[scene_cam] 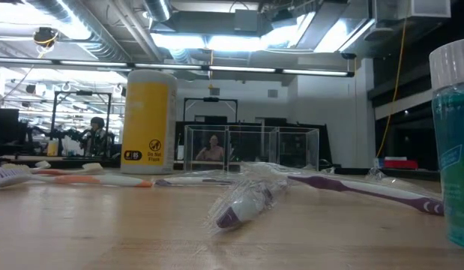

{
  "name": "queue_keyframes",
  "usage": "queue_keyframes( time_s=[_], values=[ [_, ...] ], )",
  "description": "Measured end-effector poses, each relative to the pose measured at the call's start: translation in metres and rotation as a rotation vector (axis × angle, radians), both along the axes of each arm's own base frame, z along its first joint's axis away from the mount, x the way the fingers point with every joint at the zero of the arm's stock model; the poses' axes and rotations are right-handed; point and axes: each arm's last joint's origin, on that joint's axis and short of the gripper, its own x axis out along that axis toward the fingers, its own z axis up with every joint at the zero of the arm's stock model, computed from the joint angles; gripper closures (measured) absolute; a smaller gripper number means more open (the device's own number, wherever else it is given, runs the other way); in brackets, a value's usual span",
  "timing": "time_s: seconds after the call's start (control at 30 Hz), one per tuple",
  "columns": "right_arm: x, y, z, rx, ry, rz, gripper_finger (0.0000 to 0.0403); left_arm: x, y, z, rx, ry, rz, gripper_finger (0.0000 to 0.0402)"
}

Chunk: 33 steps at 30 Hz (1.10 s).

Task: Pick & Place toothbrushing station
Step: Put the blue mouthwash into the middle compartment of the transparent organizer

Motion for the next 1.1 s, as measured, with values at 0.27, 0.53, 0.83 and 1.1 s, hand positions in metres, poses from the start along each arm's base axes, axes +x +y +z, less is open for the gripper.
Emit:
queue_keyframes(
  time_s=[0.27,0.53,0.83,1.1],
  values=[
    [-0.011,0.065,-0.026,-0.182,-0.053,0.326,0.0342,0.042,-0.069,-0.011,-0.096,0.303,-0.046,0.0258],
    [0.001,0.130,-0.049,-0.262,-0.343,0.456,0.0319,0.040,-0.145,-0.012,-0.019,0.394,-0.047,0.0258],
    [0.016,0.167,-0.079,-0.381,-0.434,0.323,0.0262,0.016,-0.208,-0.035,0.048,0.470,-0.004,0.0258],
    [0.040,0.182,-0.113,-0.375,-0.376,0.285,0.0209,-0.007,-0.258,-0.070,0.019,0.484,0.024,0.0258]
  ],
)
